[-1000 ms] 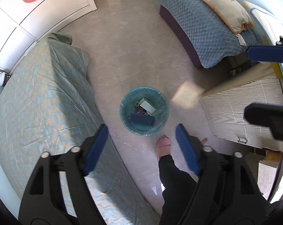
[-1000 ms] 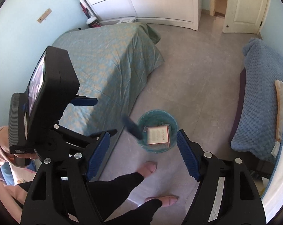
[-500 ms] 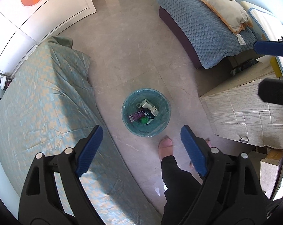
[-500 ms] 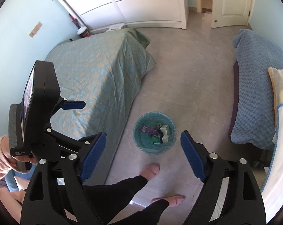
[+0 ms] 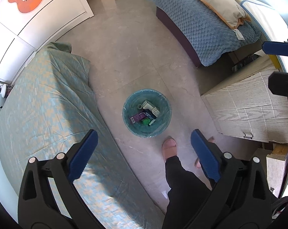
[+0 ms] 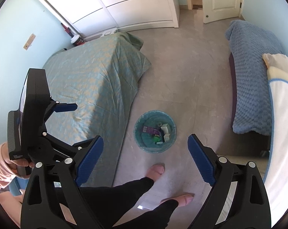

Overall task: Collect trash
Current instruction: 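Move both tools back over the empty white bed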

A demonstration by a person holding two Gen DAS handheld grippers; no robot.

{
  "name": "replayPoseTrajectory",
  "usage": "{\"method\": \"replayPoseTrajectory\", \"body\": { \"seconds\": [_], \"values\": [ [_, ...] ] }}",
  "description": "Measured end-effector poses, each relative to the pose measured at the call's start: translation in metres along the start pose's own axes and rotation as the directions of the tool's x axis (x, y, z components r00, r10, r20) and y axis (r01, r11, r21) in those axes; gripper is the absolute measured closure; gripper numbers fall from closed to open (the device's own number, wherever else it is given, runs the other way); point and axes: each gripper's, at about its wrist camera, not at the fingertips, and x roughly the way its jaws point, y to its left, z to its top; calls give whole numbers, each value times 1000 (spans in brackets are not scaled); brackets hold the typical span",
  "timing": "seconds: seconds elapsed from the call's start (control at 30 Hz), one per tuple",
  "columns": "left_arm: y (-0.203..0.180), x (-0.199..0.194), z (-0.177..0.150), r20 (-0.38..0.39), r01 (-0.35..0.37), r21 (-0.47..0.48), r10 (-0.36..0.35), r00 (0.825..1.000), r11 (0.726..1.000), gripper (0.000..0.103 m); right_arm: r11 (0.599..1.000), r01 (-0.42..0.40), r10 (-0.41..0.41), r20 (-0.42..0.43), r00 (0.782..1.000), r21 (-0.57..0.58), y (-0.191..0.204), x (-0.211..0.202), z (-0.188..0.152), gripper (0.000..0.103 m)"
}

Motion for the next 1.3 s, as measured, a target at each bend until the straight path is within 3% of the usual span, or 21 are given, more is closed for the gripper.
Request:
{"method": "replayPoseTrajectory", "body": {
  "seconds": [0.5,0.87,1.03,1.3],
  "values": [
    [-40,-37,3,83,-51,141,40,996,989,7,992,52,-59,58,997,113,-18,-50,-47,12],
    [-83,-74,23,168,5,251,-48,985,968,7,952,104,-147,131,980,287,-46,-98,-95,11],
    [-113,-83,33,165,41,343,-103,981,938,7,908,123,-208,178,962,400,-59,-124,-125,11],
    [-179,-94,40,179,16,511,-125,976,859,7,821,169,-323,200,925,545,-82,-163,-179,11]
  ]
}}
